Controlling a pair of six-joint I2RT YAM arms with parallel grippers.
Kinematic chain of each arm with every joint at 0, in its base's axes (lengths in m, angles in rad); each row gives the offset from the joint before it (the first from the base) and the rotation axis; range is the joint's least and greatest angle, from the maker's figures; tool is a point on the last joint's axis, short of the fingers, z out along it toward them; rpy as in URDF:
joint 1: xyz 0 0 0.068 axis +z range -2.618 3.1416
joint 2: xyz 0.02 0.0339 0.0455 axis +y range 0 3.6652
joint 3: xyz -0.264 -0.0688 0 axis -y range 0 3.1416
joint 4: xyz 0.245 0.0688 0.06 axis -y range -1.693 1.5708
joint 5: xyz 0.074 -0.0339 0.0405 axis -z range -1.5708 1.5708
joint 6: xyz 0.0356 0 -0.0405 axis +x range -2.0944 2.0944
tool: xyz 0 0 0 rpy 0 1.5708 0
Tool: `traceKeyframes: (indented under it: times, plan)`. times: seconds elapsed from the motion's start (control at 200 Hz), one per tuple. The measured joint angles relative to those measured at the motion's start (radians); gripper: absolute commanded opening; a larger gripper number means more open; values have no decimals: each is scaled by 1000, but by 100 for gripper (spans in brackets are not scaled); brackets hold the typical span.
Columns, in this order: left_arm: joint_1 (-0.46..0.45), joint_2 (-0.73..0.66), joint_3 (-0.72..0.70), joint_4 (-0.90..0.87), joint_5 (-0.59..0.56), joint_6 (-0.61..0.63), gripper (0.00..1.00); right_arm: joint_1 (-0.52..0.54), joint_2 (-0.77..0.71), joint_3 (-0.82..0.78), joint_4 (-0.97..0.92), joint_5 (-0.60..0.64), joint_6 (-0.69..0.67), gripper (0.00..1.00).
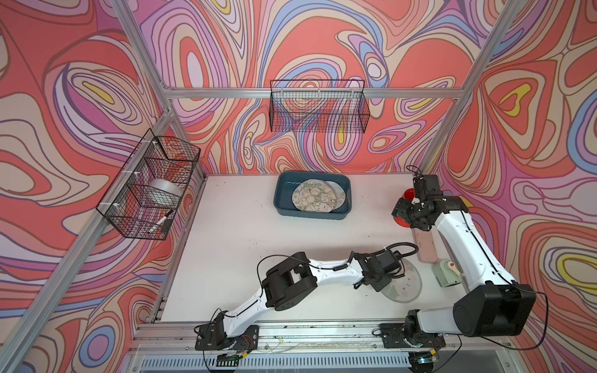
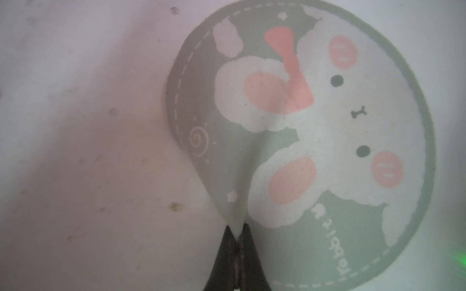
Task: Put the coasters into the storage box
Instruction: Pick up the coaster from the corner of the board.
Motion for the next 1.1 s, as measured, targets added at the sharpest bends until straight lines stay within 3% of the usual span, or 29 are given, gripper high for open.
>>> traceKeyframes:
  times: [0.25,0.531,1.102]
  plan:
    - [117,-122,-158,-11,-36,-6,0,0,37,16,18,-15,-19,77]
    - [192,-236,-227,-33,-68,14,0,0,38,-8,70,-74,-62,77]
    - [280,-367,-140,-160,-71,20,0,31,-74,-210,192,-282,-93,78]
